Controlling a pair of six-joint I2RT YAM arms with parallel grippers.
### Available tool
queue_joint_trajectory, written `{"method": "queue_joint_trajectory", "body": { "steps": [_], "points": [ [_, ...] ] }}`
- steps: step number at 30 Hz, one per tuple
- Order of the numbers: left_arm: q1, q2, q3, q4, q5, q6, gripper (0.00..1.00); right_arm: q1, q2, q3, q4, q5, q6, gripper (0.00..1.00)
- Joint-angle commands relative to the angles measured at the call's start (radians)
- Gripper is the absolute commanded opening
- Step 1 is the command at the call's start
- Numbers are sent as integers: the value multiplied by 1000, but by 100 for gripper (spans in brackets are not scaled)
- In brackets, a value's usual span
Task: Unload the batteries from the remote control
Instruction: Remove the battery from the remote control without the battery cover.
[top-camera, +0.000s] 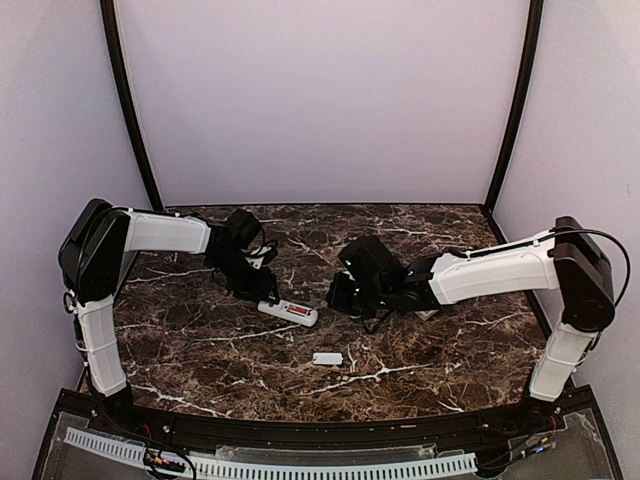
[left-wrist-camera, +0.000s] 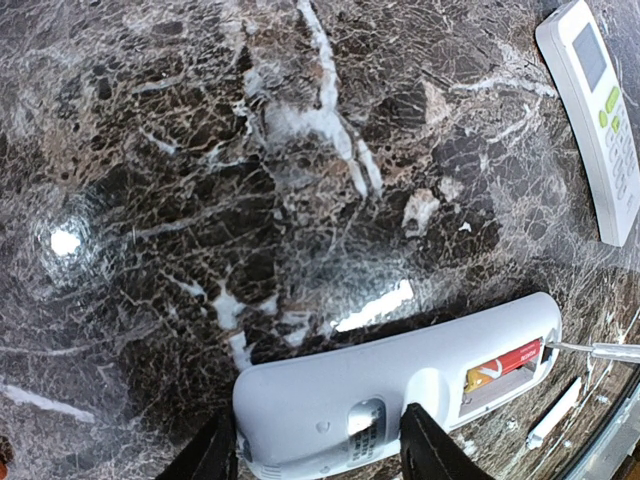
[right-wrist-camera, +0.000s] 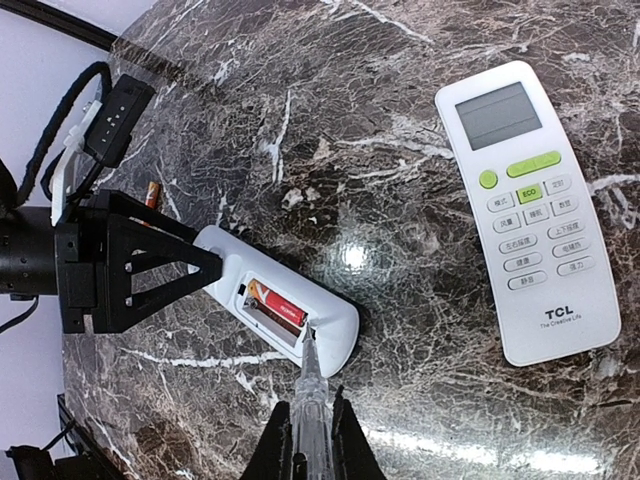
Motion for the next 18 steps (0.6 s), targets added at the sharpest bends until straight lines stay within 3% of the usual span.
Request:
{"method": "queue_joint_trajectory", "body": {
  "steps": [1,12,18],
  "points": [
    [-16,44,-12,-59,-35,19,54,8,23,36,-50,30,4,0],
    [-18,44,-11,-59,-31,20,54,0,16,-17,80,-39,22,0],
    [-18,44,-11,-60,-30,20,53,-2,16,-15,70,-34,25,0]
  ]
}}
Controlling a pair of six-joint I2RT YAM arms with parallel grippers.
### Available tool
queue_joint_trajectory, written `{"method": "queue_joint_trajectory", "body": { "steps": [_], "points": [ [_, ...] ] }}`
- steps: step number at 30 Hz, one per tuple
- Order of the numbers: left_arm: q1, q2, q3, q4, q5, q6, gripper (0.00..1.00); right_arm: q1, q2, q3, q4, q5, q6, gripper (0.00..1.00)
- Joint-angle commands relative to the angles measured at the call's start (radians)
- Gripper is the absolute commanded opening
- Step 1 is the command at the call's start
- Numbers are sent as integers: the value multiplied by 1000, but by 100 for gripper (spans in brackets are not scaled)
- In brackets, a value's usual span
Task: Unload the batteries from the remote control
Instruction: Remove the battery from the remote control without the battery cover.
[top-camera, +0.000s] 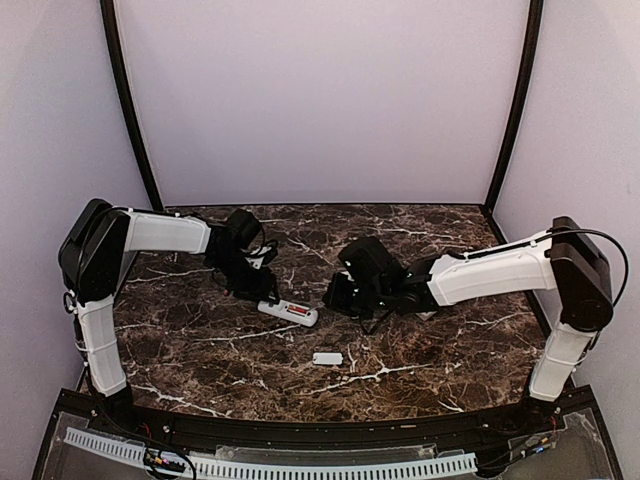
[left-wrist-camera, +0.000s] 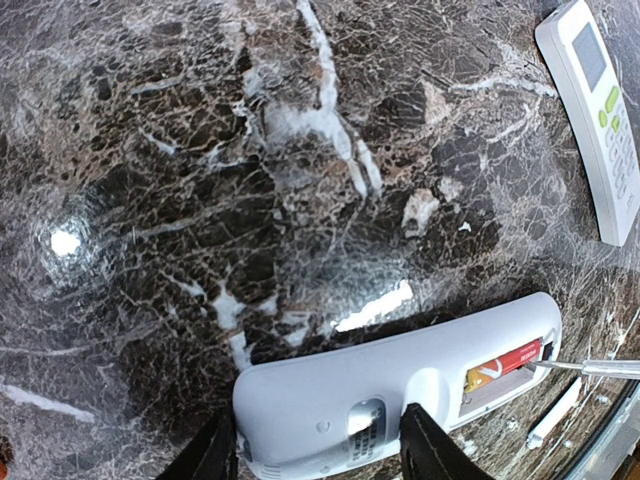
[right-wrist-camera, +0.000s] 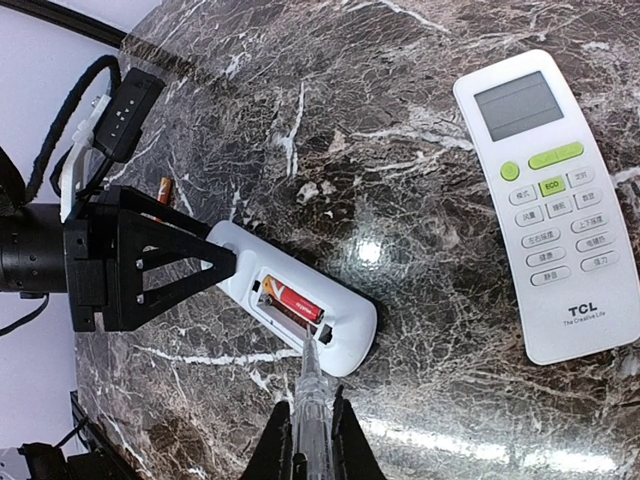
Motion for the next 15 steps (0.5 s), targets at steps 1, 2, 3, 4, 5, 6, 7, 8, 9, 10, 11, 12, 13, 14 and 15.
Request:
{"method": "queue_joint_trajectory", "body": {
  "steps": [1,2,3,4,5,6,7,8,9,10,11,12,13,14,15],
  "points": [
    [-18,44,-11,-59,-30,20,53,-1,9,-9,32,-1,8,0],
    [-18,44,-11,-60,-30,19,54,-2,12,-8,26,2,8,0],
    [-18,44,-11,-60,-31,20,53,-1,15,-6,18,5,10,0],
    [-18,44,-10,-60,-31,19,53,0,19,-1,7,9,12,0],
    [-18,44,-10,-60,-32,20,53,-1,21,5,-7,14,14,0],
    [-18,44,-10,-60,-32,20,53,-2,25,11,-21,17,15,0],
    [-18,44,-10,-60,-32,20,53,-1,27,19,-34,21,16,0],
    [-19,44,-10,-60,-32,20,53,-1,27,25,-46,24,16,0],
    [-19,44,-10,-59,-32,20,53,0,28,29,-55,29,16,0],
    [-19,44,-10,-61,-34,19,53,0,25,33,-69,35,16,0],
    [-19,44,-10,-60,-33,20,53,0,24,36,-80,40,17,0],
    [-19,44,-10,-60,-33,20,53,0,22,39,-90,48,18,0],
    [-19,44,-10,-60,-34,20,53,-1,22,41,-100,55,20,0],
    [-18,45,-10,-60,-34,20,53,0,22,41,-106,60,22,0],
    [-18,44,-10,-60,-34,19,53,0,22,42,-112,67,24,0]
  ]
}}
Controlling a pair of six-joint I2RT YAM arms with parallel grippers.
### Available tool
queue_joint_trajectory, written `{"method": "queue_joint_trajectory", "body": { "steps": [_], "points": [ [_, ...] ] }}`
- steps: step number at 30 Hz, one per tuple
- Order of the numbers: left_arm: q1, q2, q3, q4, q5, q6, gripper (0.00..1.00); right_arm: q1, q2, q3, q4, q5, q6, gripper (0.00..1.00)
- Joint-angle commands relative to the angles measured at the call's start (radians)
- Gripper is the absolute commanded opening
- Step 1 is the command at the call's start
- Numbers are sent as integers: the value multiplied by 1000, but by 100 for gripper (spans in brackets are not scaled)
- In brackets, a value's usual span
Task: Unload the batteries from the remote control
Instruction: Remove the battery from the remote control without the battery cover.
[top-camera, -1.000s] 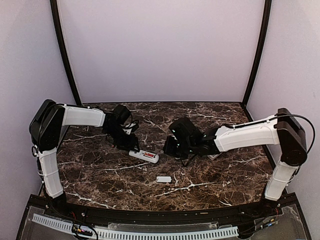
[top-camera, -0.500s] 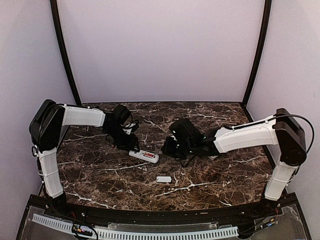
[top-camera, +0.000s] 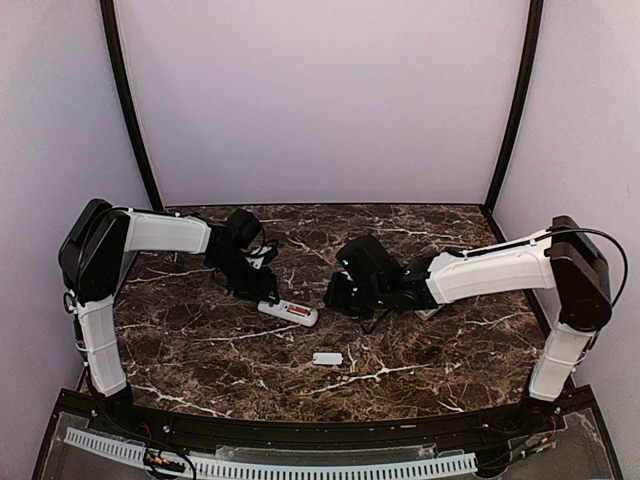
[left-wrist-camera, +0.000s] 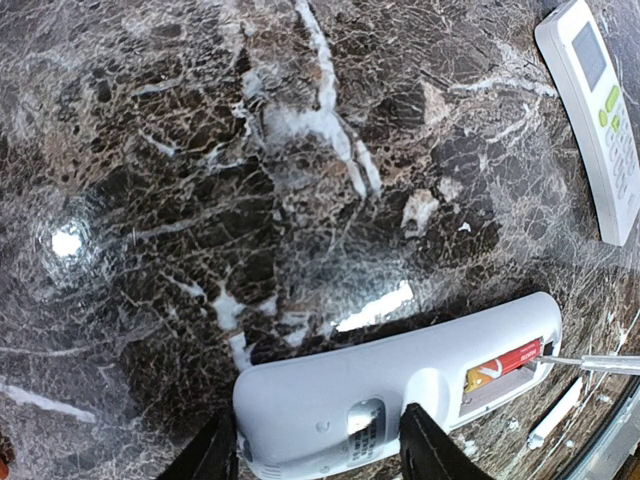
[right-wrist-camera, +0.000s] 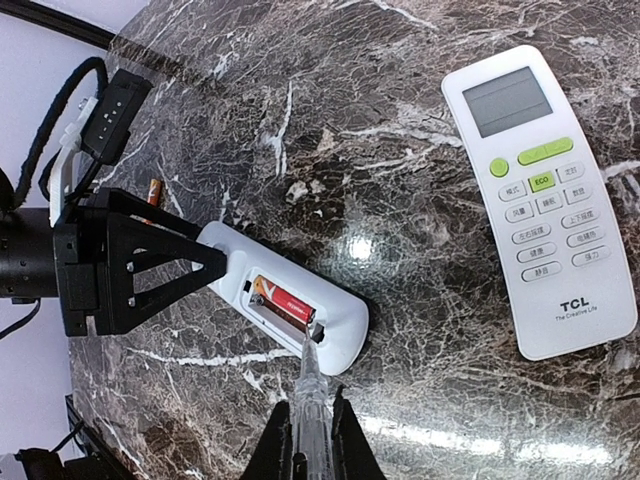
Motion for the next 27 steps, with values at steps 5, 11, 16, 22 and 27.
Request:
{"method": "queue_joint_trajectory", "body": {
  "steps": [5,11,16,22,27],
  "points": [
    [-18,44,-11,-59,-31,17,53,0,34,39,-94,63,17,0],
    [-18,45,-11,-61,-30,18,53,1,58,54,-94,67,19,0],
    [-18,44,-11,-58,-29,18,53,1,69,32,-53,63,28,0],
    [-19,44,-11,-59,-26,19,53,-3,73,-49,82,32,76,0],
    [-19,44,-10,-59,-23,19,53,-17,43,-150,218,12,131,0]
  ]
}}
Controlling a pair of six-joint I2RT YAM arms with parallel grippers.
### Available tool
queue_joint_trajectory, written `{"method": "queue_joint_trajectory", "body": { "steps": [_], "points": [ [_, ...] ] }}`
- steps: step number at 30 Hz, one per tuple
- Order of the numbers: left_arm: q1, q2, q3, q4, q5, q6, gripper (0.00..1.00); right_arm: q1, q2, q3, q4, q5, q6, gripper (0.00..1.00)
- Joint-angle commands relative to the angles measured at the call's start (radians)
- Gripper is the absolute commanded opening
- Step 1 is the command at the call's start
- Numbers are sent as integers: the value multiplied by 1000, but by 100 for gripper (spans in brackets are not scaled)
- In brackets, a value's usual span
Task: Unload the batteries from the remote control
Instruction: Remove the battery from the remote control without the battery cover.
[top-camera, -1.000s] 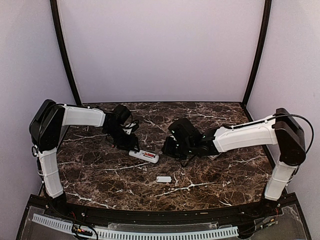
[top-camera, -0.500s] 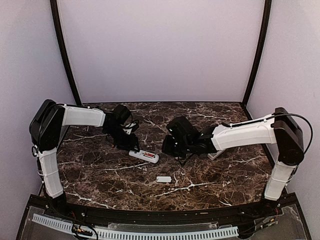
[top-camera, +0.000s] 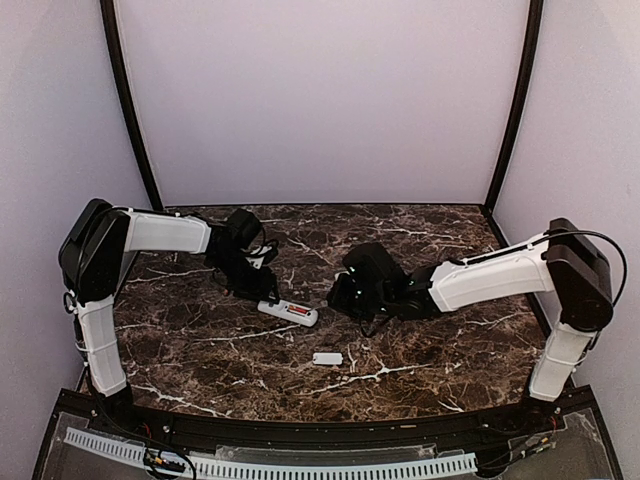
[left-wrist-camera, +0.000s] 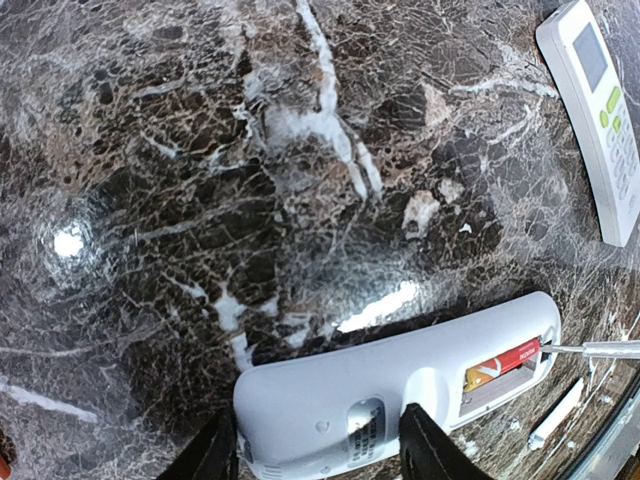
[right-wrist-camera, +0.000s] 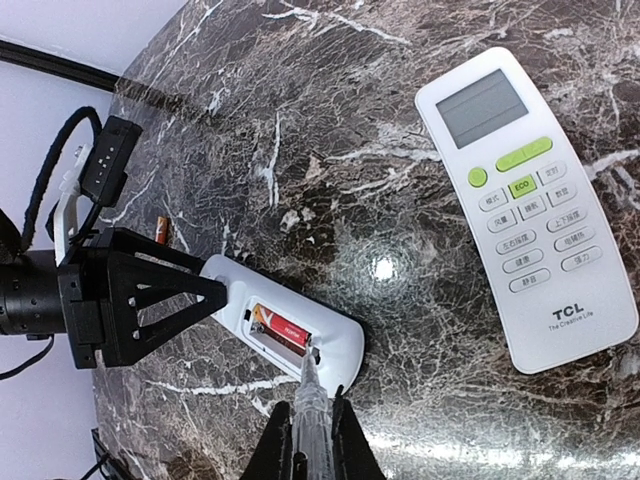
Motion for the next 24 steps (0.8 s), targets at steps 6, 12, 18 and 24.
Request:
{"method": "queue_joint_trajectory", "body": {
  "steps": [6,12,18,24],
  "points": [
    [-20,44,-13,-58,-22,19,53,-39,20,-191,304,-74,106,0],
    [-21,44,-12,-58,-23,19,53,-48,40,-197,424,-120,123,0],
    [-22,44,-13,-58,-25,21,53,-53,34,-220,515,-148,143,0],
    [-22,44,-12,-61,-27,21,53,-57,3,-251,582,-163,172,0]
  ]
}}
